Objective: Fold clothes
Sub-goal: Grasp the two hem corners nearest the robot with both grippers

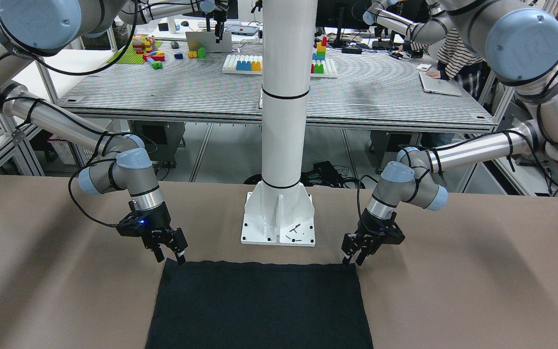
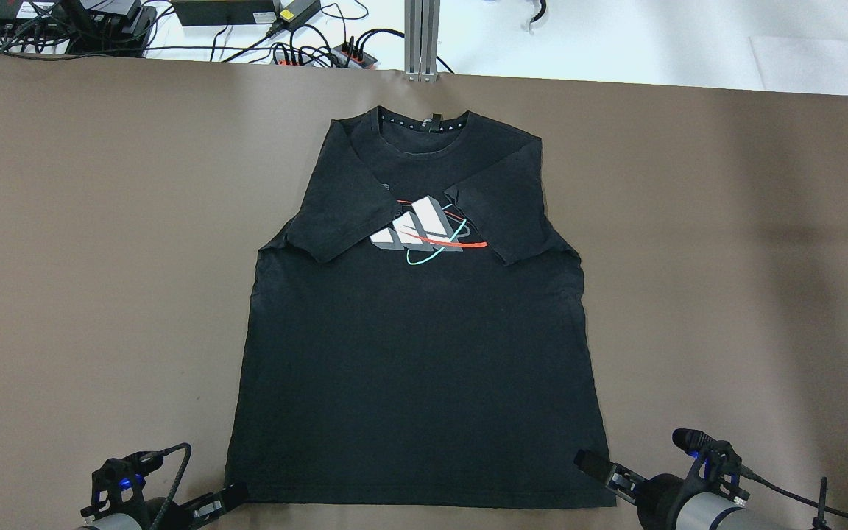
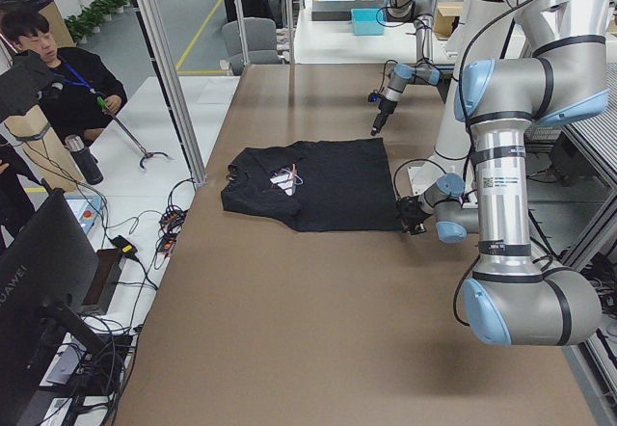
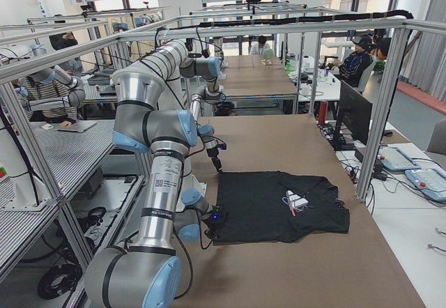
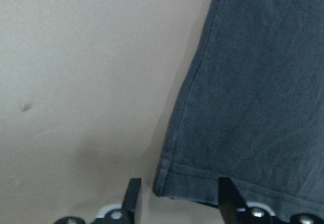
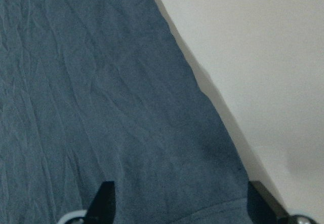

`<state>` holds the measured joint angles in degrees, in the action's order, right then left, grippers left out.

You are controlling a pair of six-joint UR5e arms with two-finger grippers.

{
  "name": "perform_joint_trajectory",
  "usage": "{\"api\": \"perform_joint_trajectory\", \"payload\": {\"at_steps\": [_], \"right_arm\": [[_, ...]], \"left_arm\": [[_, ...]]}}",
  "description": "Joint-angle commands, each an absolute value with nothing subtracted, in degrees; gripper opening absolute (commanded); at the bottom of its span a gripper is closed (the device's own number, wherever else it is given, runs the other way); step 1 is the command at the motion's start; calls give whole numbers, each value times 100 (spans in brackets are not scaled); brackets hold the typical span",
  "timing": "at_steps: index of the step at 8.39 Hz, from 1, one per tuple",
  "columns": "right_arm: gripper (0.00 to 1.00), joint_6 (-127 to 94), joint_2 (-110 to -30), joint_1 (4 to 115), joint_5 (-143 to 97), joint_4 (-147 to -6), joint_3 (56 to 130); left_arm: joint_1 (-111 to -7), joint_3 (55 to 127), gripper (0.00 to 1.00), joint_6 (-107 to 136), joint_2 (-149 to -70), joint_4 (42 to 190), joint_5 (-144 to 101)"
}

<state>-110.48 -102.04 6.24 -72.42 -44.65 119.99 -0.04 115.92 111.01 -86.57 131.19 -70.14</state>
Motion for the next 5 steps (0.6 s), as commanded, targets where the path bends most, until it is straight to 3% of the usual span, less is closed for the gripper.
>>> {"api": "perform_joint_trajectory", "payload": {"at_steps": [1, 2, 3, 5], "right_arm": [[92, -11048, -10222, 624, -7233, -4465, 11997], [92, -11048, -10222, 624, -7242, -4465, 11988], [92, -11048, -10222, 624, -7233, -4465, 11988], [92, -11048, -10230, 624, -7233, -4465, 11988]], "left_arm": [[9, 11593, 50, 11101, -8648, 13122, -6987], [9, 11610, 36, 11101, -8640, 13122, -6987], [9, 11610, 31, 11101, -8640, 13122, -6987], [-9, 11610, 30, 11101, -8631, 13122, -6979]]}}
